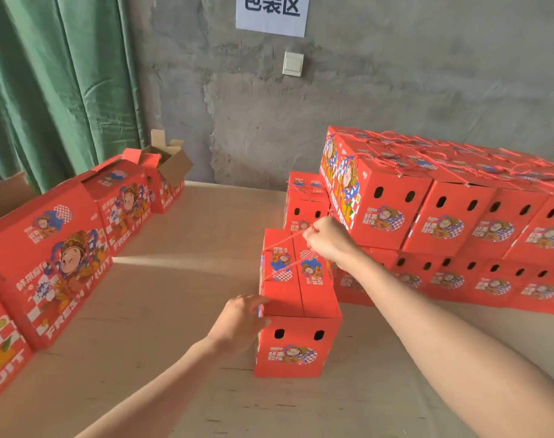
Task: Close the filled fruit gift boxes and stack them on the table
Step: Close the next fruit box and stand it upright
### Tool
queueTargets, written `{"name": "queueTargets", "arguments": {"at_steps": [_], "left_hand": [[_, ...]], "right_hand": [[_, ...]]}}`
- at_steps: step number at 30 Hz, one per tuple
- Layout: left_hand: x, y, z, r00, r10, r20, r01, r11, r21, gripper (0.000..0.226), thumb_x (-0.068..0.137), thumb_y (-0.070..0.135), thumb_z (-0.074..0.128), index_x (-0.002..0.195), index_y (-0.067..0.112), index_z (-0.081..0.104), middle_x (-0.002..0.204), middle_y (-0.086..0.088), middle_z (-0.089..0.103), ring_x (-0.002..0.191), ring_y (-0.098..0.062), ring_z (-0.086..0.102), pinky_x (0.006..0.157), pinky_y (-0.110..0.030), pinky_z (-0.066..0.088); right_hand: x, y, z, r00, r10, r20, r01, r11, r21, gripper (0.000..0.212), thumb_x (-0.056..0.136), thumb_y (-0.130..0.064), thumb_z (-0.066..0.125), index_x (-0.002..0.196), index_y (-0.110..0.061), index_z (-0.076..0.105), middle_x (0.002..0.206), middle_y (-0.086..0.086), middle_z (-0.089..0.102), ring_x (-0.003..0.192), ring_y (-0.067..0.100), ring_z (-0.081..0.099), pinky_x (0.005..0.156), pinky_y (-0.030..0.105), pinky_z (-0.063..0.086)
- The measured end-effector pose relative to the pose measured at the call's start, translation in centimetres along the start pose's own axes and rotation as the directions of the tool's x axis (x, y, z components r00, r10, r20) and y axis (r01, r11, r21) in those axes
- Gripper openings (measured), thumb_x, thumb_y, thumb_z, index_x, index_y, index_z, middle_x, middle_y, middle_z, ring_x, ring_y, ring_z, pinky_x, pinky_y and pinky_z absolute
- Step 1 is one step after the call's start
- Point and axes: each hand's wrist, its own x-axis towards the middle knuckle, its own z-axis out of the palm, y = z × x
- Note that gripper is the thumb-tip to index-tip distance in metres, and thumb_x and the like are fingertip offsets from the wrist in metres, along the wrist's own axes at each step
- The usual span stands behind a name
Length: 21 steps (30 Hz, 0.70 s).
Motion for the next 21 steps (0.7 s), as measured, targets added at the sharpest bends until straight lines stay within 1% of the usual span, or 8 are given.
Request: {"name": "queueTargets", "arguments": {"at_steps": [2,3,5,8,11,15,18,21], "left_hand": [[0.1,0.0,0.2,0.999,0.019,-0.031,-0.020,1.000,-0.023,0.038,0.082,0.008,0.066,0.120,0.009,0.064,0.115,-0.011,0.062,0.101,-0.023,0.061,0.091,-0.032,0.048],[0.1,0.0,0.4,0.998,0.033,-0.044,-0.035,0.999,-0.029,0.036,0.082,0.007,0.067,0.118,0.009,0.065,0.112,-0.011,0.063,0.098,-0.024,0.061,0.090,-0.033,0.049],[0.3,-0.2,0.6,0.996,0.062,-0.063,-0.064,0.997,-0.042,0.032,0.080,0.006,0.068,0.112,0.009,0.068,0.107,-0.011,0.064,0.094,-0.025,0.062,0.088,-0.035,0.050],[0.8,-0.7,0.9,0.995,0.079,-0.062,-0.080,0.996,-0.025,0.030,0.080,0.007,0.070,0.109,0.006,0.069,0.102,-0.009,0.066,0.091,-0.023,0.063,0.086,-0.035,0.050],[1.7,-1.2,1.2,0.996,0.074,-0.051,-0.075,0.997,-0.017,0.025,0.078,0.006,0.072,0.102,0.004,0.069,0.095,-0.007,0.069,0.086,-0.018,0.064,0.083,-0.029,0.051],[5.0,-0.7,0.9,0.997,0.060,-0.038,-0.059,0.998,0.006,0.020,0.079,0.004,0.069,0.098,0.003,0.069,0.086,0.001,0.068,0.079,-0.014,0.062,0.069,-0.007,0.043],[9.1,0.9,1.4,0.996,0.063,-0.057,-0.058,0.994,0.098,0.016,0.084,0.005,0.058,0.094,0.011,0.068,0.095,0.001,0.066,0.086,-0.018,0.060,0.075,-0.026,0.046],[10.6,1.5,3.9,0.986,0.010,-0.165,0.005,0.996,0.091,0.028,0.091,0.005,0.045,0.108,0.013,0.065,0.122,-0.002,0.056,0.102,-0.018,0.057,0.082,-0.021,0.040]], "right_hand": [[-1.8,1.7,1.8,0.995,-0.094,0.033,0.100,0.952,-0.291,0.026,0.095,-0.027,0.049,0.091,-0.002,0.053,0.085,0.014,0.059,0.089,0.030,0.059,0.074,0.036,0.046],[-2.9,2.7,3.2,0.989,-0.124,0.078,0.144,0.921,-0.362,0.044,0.095,-0.036,0.047,0.117,0.002,0.048,0.108,0.019,0.058,0.108,0.034,0.055,0.087,0.039,0.046],[-5.0,5.0,5.8,0.962,-0.174,0.212,0.246,0.889,-0.387,0.071,0.097,-0.045,0.040,0.148,-0.004,0.013,0.145,0.020,0.034,0.135,0.034,0.031,0.111,0.043,0.028],[-6.5,8.7,8.4,0.897,-0.308,0.317,0.428,0.782,-0.453,0.063,0.101,-0.043,0.029,0.151,-0.021,-0.002,0.158,0.015,-0.002,0.146,0.031,-0.002,0.117,0.042,-0.005],[-6.0,10.4,9.3,0.881,-0.357,0.310,0.472,0.719,-0.510,0.058,0.102,-0.039,0.024,0.151,-0.023,-0.003,0.157,0.015,-0.014,0.145,0.033,-0.014,0.112,0.042,-0.018],[-3.5,10.1,9.8,0.923,-0.312,0.225,0.385,0.762,-0.521,0.061,0.101,-0.033,0.036,0.151,-0.024,0.003,0.158,0.014,-0.013,0.144,0.034,-0.013,0.113,0.045,-0.016],[-1.7,9.0,11.3,0.980,-0.188,0.071,0.198,0.838,-0.509,0.082,0.090,-0.014,0.048,0.151,-0.028,-0.005,0.154,0.013,-0.023,0.139,0.042,-0.024,0.111,0.051,-0.016],[-0.3,8.4,13.4,0.991,-0.065,0.113,0.117,0.823,-0.555,0.072,0.096,-0.010,0.032,0.148,-0.025,-0.015,0.151,0.026,-0.022,0.137,0.052,-0.018,0.111,0.056,-0.009]]}}
